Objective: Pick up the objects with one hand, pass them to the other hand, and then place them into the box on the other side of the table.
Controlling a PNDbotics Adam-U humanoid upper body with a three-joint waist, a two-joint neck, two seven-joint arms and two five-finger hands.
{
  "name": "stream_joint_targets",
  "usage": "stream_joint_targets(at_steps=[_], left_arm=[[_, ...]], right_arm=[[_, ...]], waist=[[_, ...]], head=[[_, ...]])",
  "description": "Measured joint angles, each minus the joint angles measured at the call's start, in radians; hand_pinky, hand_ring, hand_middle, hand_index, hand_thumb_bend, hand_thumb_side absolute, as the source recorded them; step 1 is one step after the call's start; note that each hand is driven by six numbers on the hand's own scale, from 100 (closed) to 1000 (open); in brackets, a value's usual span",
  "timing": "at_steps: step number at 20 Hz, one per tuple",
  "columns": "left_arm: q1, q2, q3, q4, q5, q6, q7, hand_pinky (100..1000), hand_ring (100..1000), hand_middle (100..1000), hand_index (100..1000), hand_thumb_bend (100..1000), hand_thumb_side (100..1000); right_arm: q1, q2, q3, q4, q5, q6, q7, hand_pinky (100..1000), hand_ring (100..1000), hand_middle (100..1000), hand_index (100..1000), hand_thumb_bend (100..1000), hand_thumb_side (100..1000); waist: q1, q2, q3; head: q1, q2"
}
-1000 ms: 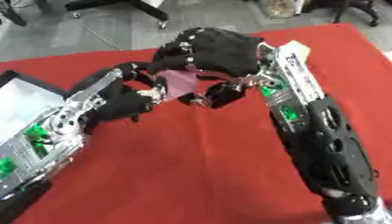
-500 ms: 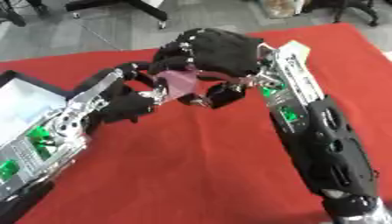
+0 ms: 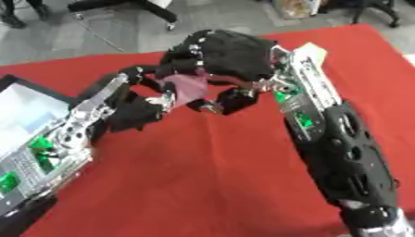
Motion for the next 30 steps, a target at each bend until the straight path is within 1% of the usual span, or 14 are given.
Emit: stream_joint_targets(at_steps=[5, 8, 9, 10, 13, 14, 16, 20, 27, 28, 30], left_arm=[[0.014, 0.000, 0.000, -0.006, -0.003, -0.006, 0.013, 302, 368, 227, 406, 100, 217], [0.025, 0.000, 0.001, -0.010, -0.005, -0.007, 0.018, 302, 368, 227, 406, 100, 217], [0.027, 0.000, 0.001, -0.012, -0.006, -0.008, 0.019, 303, 368, 227, 406, 100, 218], [0.031, 0.000, 0.001, -0.013, -0.006, -0.008, 0.021, 303, 368, 227, 406, 100, 219], [0.054, 0.001, -0.008, -0.011, 0.000, -0.006, 0.023, 303, 369, 228, 406, 100, 221], [0.054, 0.001, -0.008, -0.011, 0.003, -0.007, 0.025, 304, 369, 227, 406, 100, 222], [0.054, 0.001, -0.008, -0.011, 0.009, -0.009, 0.028, 304, 369, 227, 406, 100, 223], [0.056, 0.001, -0.008, -0.011, 0.022, -0.013, 0.034, 304, 368, 227, 406, 100, 223], [0.057, 0.001, -0.011, -0.011, 0.033, -0.016, 0.037, 308, 371, 230, 411, 100, 223], [0.058, 0.001, -0.011, -0.011, 0.036, -0.016, 0.037, 314, 377, 241, 420, 100, 256], [0.059, 0.001, -0.011, -0.011, 0.050, -0.017, 0.038, 341, 420, 291, 467, 100, 327]], right_arm=[[-0.006, -0.013, 0.000, -0.001, -0.016, 0.006, 0.002, 710, 687, 421, 728, 100, 100], [-0.009, -0.021, -0.001, -0.002, -0.021, 0.013, -0.006, 712, 681, 411, 715, 100, 100], [-0.011, -0.025, -0.003, -0.003, -0.023, 0.015, -0.011, 713, 678, 392, 702, 100, 100], [-0.013, -0.031, -0.009, -0.004, -0.025, 0.019, -0.019, 713, 675, 381, 702, 100, 100], [-0.027, -0.054, -0.049, -0.029, -0.043, 0.034, -0.057, 715, 671, 382, 702, 100, 100], [-0.027, -0.058, -0.057, -0.036, -0.048, 0.039, -0.071, 720, 678, 399, 703, 100, 133], [-0.027, -0.065, -0.069, -0.048, -0.055, 0.049, -0.100, 726, 686, 412, 706, 164, 218], [-0.023, -0.071, -0.079, -0.060, -0.057, 0.057, -0.143, 726, 684, 415, 696, 190, 247], [-0.023, -0.071, -0.080, -0.064, -0.047, 0.055, -0.179, 723, 673, 411, 687, 199, 242], [-0.023, -0.071, -0.080, -0.064, -0.045, 0.055, -0.182, 721, 670, 408, 687, 200, 236], [-0.023, -0.071, -0.080, -0.064, -0.040, 0.053, -0.189, 717, 663, 400, 685, 199, 208]], waist=[[0.000, 0.000, 0.002], [0.000, 0.000, 0.003], [0.000, 0.000, 0.004], [0.000, 0.000, 0.004], [0.000, 0.000, 0.004], [0.000, 0.000, 0.004], [0.000, 0.000, 0.004], [0.000, 0.000, 0.003], [0.000, 0.000, 0.003], [0.000, 0.000, 0.003], [0.000, 0.000, 0.003]], head=[[-0.001, 0.000], [-0.002, 0.000], [-0.003, 0.000], [-0.003, 0.000], [-0.004, 0.000], [-0.004, 0.000], [-0.004, 0.000], [-0.004, 0.000], [-0.004, 0.000], [-0.004, 0.000], [-0.004, 0.000]])
